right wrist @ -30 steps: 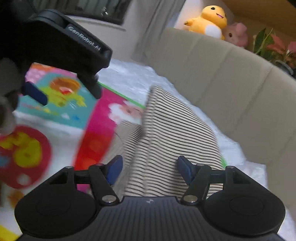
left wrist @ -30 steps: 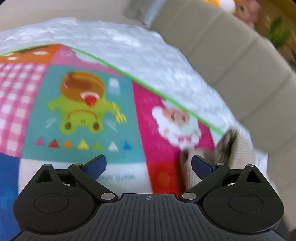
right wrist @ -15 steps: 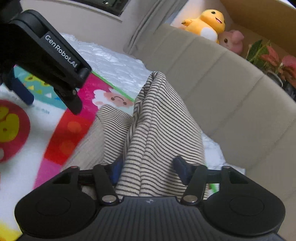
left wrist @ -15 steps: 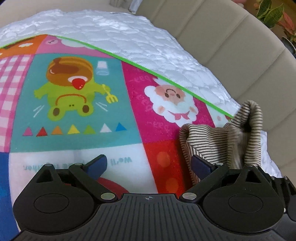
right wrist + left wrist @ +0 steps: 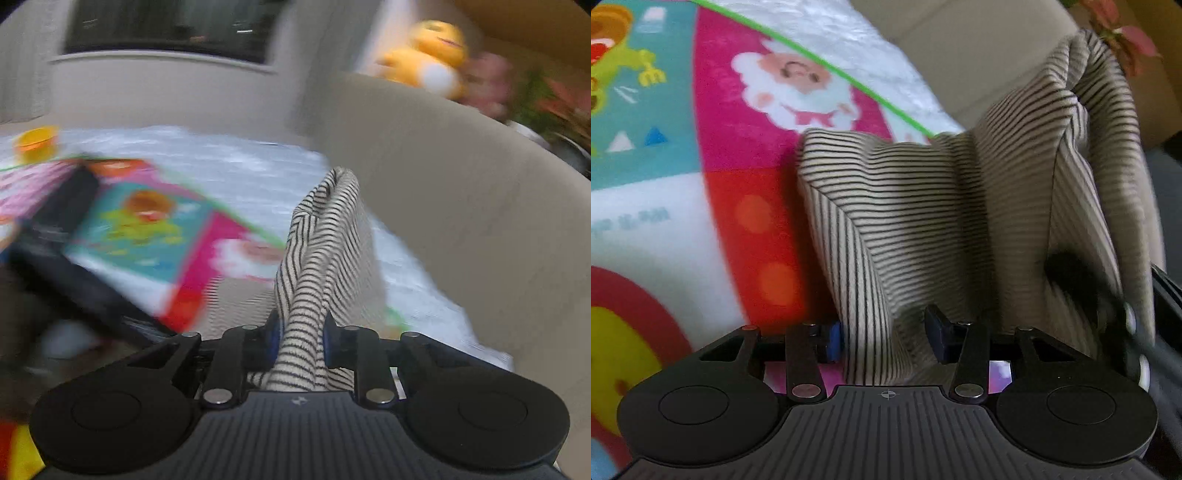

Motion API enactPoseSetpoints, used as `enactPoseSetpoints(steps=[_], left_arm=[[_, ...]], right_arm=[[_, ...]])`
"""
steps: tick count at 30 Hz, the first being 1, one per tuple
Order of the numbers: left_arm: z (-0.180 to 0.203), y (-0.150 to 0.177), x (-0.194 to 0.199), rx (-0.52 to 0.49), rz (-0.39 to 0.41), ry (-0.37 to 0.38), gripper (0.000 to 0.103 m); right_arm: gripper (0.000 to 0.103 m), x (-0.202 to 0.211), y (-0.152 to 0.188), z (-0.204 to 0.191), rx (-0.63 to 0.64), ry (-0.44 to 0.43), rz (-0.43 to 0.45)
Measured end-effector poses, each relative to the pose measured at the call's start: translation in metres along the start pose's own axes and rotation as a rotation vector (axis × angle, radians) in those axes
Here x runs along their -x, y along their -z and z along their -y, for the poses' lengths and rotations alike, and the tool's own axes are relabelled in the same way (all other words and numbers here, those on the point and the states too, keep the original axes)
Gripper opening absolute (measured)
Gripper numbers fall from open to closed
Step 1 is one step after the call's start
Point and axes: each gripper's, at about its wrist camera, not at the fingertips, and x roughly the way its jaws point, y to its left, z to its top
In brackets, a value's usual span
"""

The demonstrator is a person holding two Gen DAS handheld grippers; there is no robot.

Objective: Fold clothes

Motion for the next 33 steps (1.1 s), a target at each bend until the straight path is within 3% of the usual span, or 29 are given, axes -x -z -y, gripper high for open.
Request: enactPoseSetpoints(steps=[3,7,8,9,11,13,17,21,24,29,32,33], left_arm=[[-0.015,-0.018,0.037,0.054,0.128,-0.078,0.053],[-0.016,-0.035,0.093,0.016,0.341,-0.136,0.059],[-0.015,-0.038,0.105,0.005,0.385,-0.133,0.059],[-0.01,-0.038,0.109,-0.012,0.401,-0.083,0.06],[0.004,-0.037,0.106,-0.073,0.398,0.021,0.06],[0.022,-0.032,0.088,-0.162,0.357,0.068,0.06],[0.034,-0.029,0.036,-0.26,0.273,-0.011,0.057],[0.024,-0.031,0.022,-0.261,0.252,-0.037,0.056],[0.022,-0.031,0.016,-0.276,0.241,-0.05,0.056],[0.019,-0.032,0.004,-0.319,0.231,-0.075,0.057],[0.017,-0.035,-0.001,-0.319,0.232,-0.067,0.058],[0.015,-0.036,-0.002,-0.315,0.232,-0.06,0.058]], right_arm=[[0.02,-0.015,0.006,-0.035,0.129,-0.005,-0.038],[0.023,-0.04,0.017,-0.076,0.288,0.052,-0.09],[0.025,-0.045,0.02,-0.085,0.318,0.068,-0.105],[0.027,-0.051,0.022,-0.094,0.344,0.083,-0.119],[0.031,-0.054,0.027,-0.107,0.37,0.11,-0.127],[0.037,-0.056,0.03,-0.115,0.373,0.125,-0.118],[0.041,-0.052,0.027,-0.105,0.346,0.09,-0.097],[0.065,-0.014,0.02,-0.062,0.173,-0.016,-0.036],[0.069,0.008,0.022,-0.021,-0.041,-0.026,0.019],[0.07,-0.007,0.044,0.022,-0.492,-0.003,0.085],[0.072,0.011,0.053,0.032,-0.566,-0.073,0.228],[0.081,0.017,0.052,0.039,-0.587,-0.066,0.274]])
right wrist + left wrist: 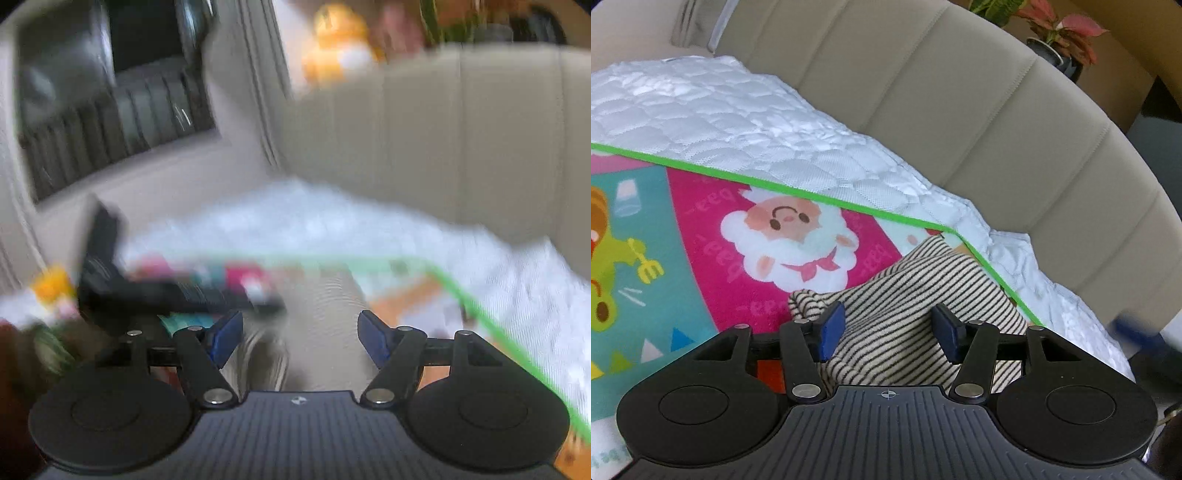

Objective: Fold clothes

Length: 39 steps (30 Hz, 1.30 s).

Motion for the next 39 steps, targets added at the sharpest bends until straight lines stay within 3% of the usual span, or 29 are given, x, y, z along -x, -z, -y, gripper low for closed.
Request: enactPoseSetpoints(steps=[1,2,6,11,13,14,15,17,20,23,25,30,34,39], left_arm=[[-0.002,0.0,-0.001,0.007,-0.001,0.007,0.058],[-0.003,0.0,-0.001,0.01,-0.004,0.012,0.058],[0.0,-0.001,0.001,0.007,-0.002,0.002,0.059],[0.013,-0.002,0.02,0.022,0.033,-0.05,0.06],[0.02,-0.002,0.036,0.05,0.043,-0.084,0.065],[0.025,-0.001,0.043,0.059,0.034,-0.105,0.073],[0.03,0.001,0.05,0.067,0.021,-0.126,0.087],[0.036,0.01,0.048,0.087,-0.055,-0.142,0.095],[0.036,0.031,0.03,0.115,-0.181,-0.134,0.094],[0.027,0.042,0.015,0.109,-0.225,-0.109,0.083],[0.021,0.039,0.014,0.116,-0.208,-0.055,0.071],[0.004,0.024,0.018,0.088,-0.129,-0.037,0.068],[-0.003,0.024,0.017,0.102,-0.131,-0.025,0.07],[-0.003,0.024,0.017,0.101,-0.143,-0.028,0.073]], right_arm=[[0.09,0.004,-0.007,0.005,-0.028,0.01,0.041],[0.091,0.002,-0.008,0.011,-0.04,0.027,0.041],[0.091,-0.026,0.009,0.029,-0.02,0.123,-0.082],[0.078,-0.07,0.041,0.043,-0.084,0.153,-0.282],[0.077,-0.076,0.045,0.04,-0.089,0.153,-0.311],[0.077,-0.076,0.044,0.037,-0.056,0.16,-0.309],[0.076,-0.079,0.044,0.033,-0.021,0.167,-0.306],[0.074,-0.079,0.046,0.029,-0.012,0.17,-0.306],[0.075,-0.076,0.048,0.04,-0.084,0.139,-0.331],[0.072,-0.076,0.05,0.045,-0.169,0.101,-0.363],[0.069,-0.077,0.052,0.043,-0.162,0.092,-0.379],[0.069,-0.073,0.057,0.01,-0.113,0.046,-0.426],[0.069,-0.075,0.052,0.0,-0.077,0.027,-0.429],[0.071,-0.059,0.025,0.034,-0.249,0.014,-0.322]])
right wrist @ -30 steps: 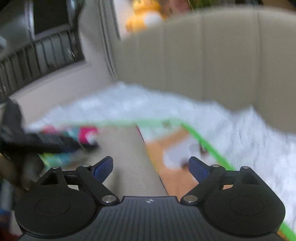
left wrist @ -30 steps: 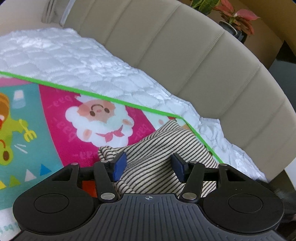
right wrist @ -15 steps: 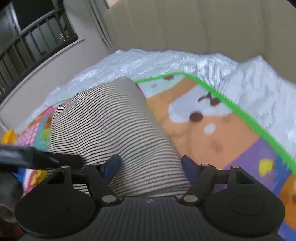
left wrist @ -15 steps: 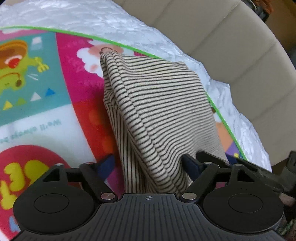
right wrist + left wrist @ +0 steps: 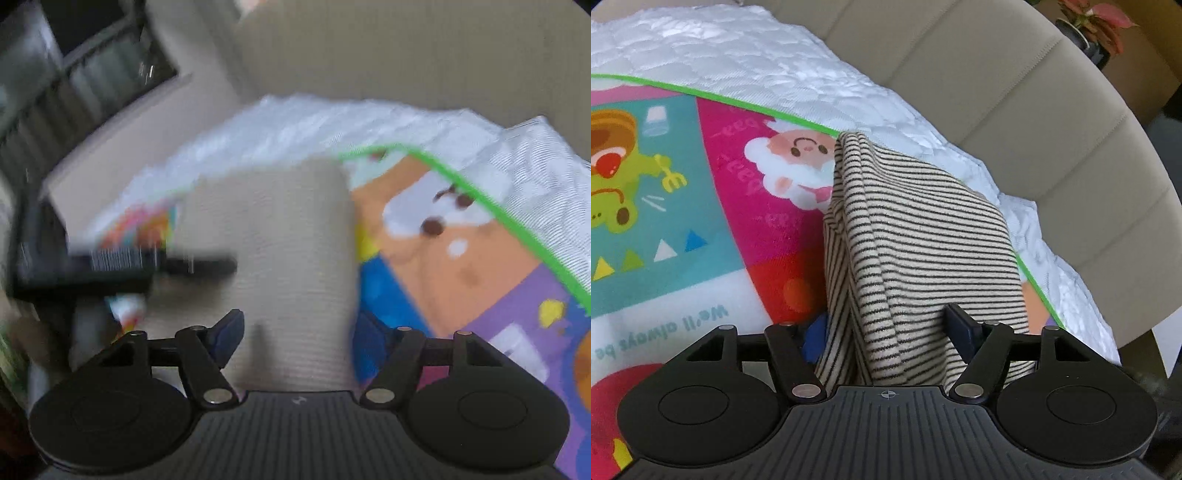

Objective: Fold clothes

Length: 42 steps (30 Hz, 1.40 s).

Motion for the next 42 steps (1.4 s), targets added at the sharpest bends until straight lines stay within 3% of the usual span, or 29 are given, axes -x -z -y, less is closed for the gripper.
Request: enactPoseSetpoints(steps=[4,7,10,12,17,19,21,23,25,27,28,32,34,40,42], left_arm=[[0.0,0.002,0.0,0.012,-0.016,0.004,0.073],[0.003,0.003,0.0,-0.008,-0.019,0.002,0.07],[0.005,0.004,0.001,-0.03,-0.017,0.008,0.068],[0.006,0.004,0.002,-0.036,-0.017,0.015,0.066],[0.011,0.004,0.003,-0.074,-0.015,0.028,0.064],[0.012,0.003,0.004,-0.084,-0.014,0.038,0.062],[0.012,0.002,0.005,-0.092,-0.011,0.049,0.059],[0.011,0.002,0.003,-0.098,-0.012,0.055,0.059],[0.006,0.001,0.001,-0.081,-0.016,0.073,0.06],[0.003,-0.001,-0.001,-0.068,-0.017,0.082,0.06],[0.002,-0.002,-0.002,-0.064,-0.016,0.085,0.06],[0.002,-0.003,-0.002,-0.064,-0.014,0.078,0.06],[0.001,-0.004,-0.001,-0.059,-0.015,0.074,0.061],[0.001,-0.006,-0.001,-0.062,-0.018,0.057,0.068],[-0.001,-0.007,-0.001,-0.055,-0.019,0.055,0.072]], right_arm=[[0.076,-0.002,-0.01,0.021,-0.068,0.021,0.068],[0.075,-0.024,-0.005,0.035,-0.116,0.017,0.023],[0.069,-0.029,0.002,0.043,-0.181,-0.052,-0.023],[0.069,-0.023,-0.005,0.037,-0.142,-0.048,0.009],[0.082,-0.017,-0.048,0.025,-0.06,-0.038,0.094],[0.082,-0.043,-0.067,0.025,-0.051,-0.014,0.071],[0.086,-0.077,-0.077,0.029,-0.103,-0.011,-0.021],[0.084,-0.094,-0.078,0.03,-0.173,-0.053,-0.066],[0.065,-0.081,-0.083,0.012,-0.078,-0.084,0.022],[0.048,-0.074,-0.086,0.004,-0.024,-0.063,0.072],[0.047,-0.077,-0.085,0.004,-0.015,-0.036,0.07],[0.056,-0.095,-0.077,0.004,0.027,0.075,0.042],[0.066,-0.099,-0.074,-0.002,0.067,0.108,0.046],[0.078,-0.071,-0.059,0.023,-0.105,0.016,0.045],[0.083,-0.057,-0.043,0.03,-0.11,-0.01,0.019]])
